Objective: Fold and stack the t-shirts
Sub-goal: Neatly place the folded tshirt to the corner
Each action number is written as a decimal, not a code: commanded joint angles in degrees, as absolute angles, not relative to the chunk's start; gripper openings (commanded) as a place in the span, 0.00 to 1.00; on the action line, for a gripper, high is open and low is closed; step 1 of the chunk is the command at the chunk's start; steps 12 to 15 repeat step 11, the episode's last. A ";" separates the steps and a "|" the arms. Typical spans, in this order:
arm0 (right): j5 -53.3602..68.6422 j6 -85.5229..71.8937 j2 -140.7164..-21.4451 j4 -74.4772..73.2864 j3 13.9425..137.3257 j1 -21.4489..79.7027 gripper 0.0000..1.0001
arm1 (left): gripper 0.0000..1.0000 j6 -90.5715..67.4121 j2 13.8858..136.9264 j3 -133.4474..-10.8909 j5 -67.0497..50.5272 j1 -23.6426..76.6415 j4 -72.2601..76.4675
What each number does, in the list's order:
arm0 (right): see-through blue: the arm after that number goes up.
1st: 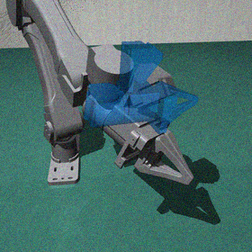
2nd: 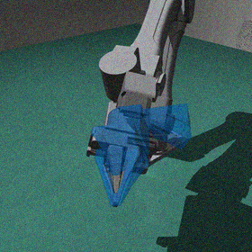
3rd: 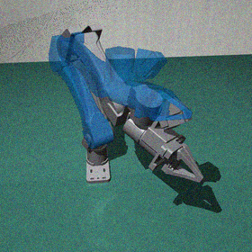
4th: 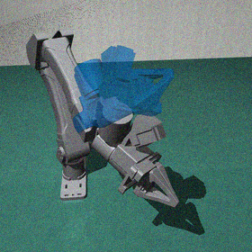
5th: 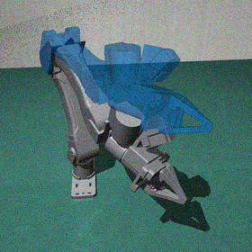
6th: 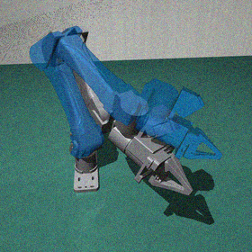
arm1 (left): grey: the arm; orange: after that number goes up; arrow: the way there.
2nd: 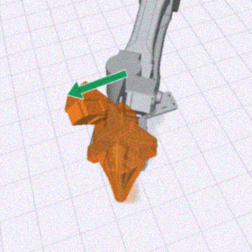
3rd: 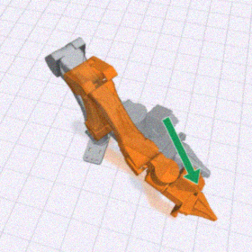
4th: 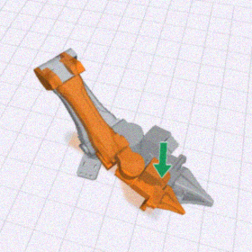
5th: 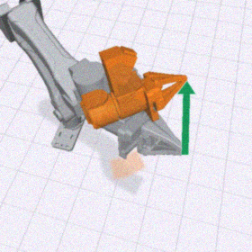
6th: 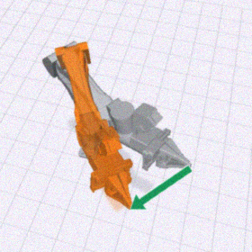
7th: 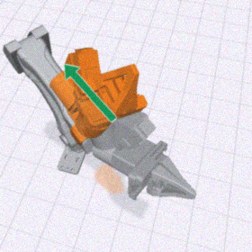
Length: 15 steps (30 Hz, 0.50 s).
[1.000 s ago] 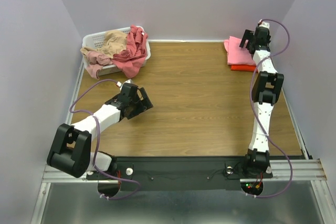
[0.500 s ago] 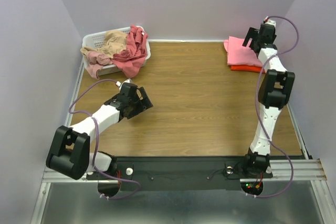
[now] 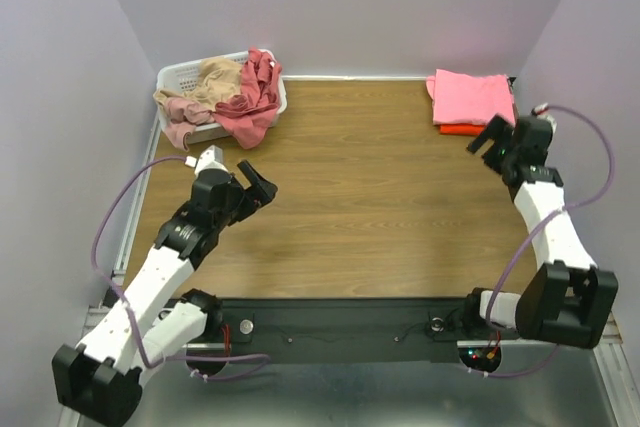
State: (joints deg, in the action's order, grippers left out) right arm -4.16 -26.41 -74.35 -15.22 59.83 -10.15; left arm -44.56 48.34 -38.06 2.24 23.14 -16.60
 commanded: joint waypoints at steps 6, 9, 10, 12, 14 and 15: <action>3.77 -26.81 -47.48 -24.17 42.19 -10.55 1.00 | 0.98 -48.78 37.62 -33.75 4.30 23.47 -20.82; 6.93 -26.46 -42.37 -24.87 37.45 -10.55 1.00 | 0.98 -49.48 36.30 -32.87 5.27 23.38 -22.41; 10.08 -26.37 -41.93 -25.05 37.27 -10.55 1.00 | 0.98 -49.57 36.04 -32.70 5.27 23.38 -22.41; 10.37 -26.80 -41.84 -25.14 37.18 -10.55 1.00 | 0.98 -49.57 35.77 -32.70 5.27 23.38 -22.41; 10.37 -26.80 -41.84 -25.14 37.18 -10.55 1.00 | 0.98 -49.57 35.77 -32.70 5.27 23.38 -22.41; 10.37 -26.80 -41.84 -25.14 37.18 -10.55 1.00 | 0.98 -49.57 35.77 -32.70 5.27 23.38 -22.41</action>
